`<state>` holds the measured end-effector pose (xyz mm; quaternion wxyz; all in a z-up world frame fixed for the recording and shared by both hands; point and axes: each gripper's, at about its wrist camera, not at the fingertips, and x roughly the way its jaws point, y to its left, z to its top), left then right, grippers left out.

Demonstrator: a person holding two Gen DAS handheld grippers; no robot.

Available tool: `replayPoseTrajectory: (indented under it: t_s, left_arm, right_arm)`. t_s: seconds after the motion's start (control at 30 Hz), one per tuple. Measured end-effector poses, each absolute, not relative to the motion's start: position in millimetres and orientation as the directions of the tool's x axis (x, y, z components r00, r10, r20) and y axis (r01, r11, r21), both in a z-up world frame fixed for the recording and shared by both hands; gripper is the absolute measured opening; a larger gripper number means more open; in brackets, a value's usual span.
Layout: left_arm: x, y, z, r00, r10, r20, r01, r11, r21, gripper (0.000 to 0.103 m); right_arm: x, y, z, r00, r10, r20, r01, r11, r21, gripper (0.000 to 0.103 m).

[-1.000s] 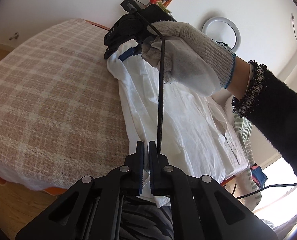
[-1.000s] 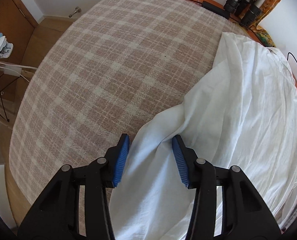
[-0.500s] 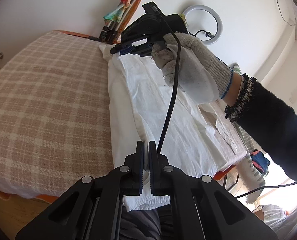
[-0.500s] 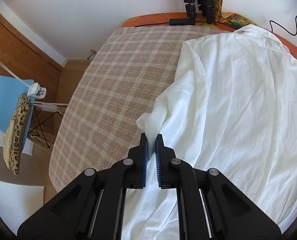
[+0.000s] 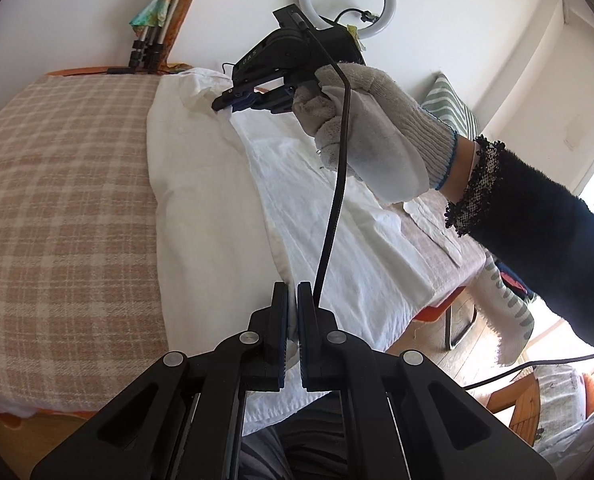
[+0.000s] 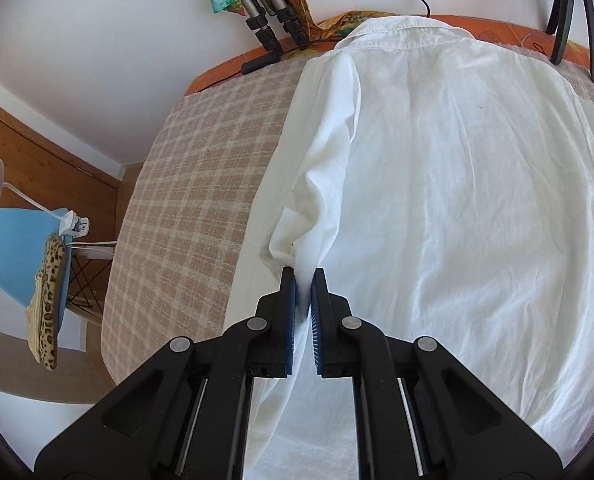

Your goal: Fold small clothes

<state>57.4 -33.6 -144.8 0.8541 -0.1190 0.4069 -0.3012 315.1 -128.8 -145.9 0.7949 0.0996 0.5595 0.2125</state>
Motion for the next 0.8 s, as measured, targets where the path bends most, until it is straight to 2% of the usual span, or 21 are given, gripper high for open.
replayPoseTrajectory:
  t_s: [0.13,0.23,0.27,0.33,0.47,0.6,0.8]
  left_arm:
    - [60.2,-48.2,-151.9,0.436,-0.624,-0.649,0.424,0.778,-0.463,0.003]
    - [52.8,-54.1,-151.0,0.397,-0.634,-0.663,0.452,0.764,-0.46,0.013]
    - [48.6,-54.1,-148.7,0.393,-0.638,-0.662,0.465,0.76,-0.455,0.015]
    - [39.3,-51.1,-142.3,0.391,-0.638,-0.663,0.488,0.754,-0.438,0.016]
    - [23.9,-29.7,-128.7,0.426,-0.625,-0.654,0.475,0.77,-0.426,0.016]
    - [23.1,3.6,-123.5,0.495,-0.58,-0.646,0.402,0.813,-0.422,0.016]
    - [45.5,34.3,-145.8,0.529,-0.526,-0.665,0.287,0.849,-0.443,0.016]
  right_arm:
    - [322.6,-138.2,-160.7,0.27,0.394,-0.879,-0.214,0.914,0.344,0.008]
    - [324.7,-144.8,-162.4,0.26,0.389,-0.884,-0.215,0.916,0.34,0.011]
    - [323.8,-147.5,-159.3,0.265,0.388,-0.882,-0.221,0.915,0.337,0.015]
    - [318.6,-156.0,-149.4,0.292,0.362,-0.885,-0.232,0.925,0.302,0.038]
    - [300.4,-176.3,-124.5,0.327,0.377,-0.867,-0.252,0.918,0.305,0.039]
    - [260.6,-191.3,-108.7,0.303,0.455,-0.837,-0.284,0.882,0.377,0.039]
    - [174.4,-189.0,-152.9,0.138,0.615,-0.776,-0.29,0.775,0.562,0.044]
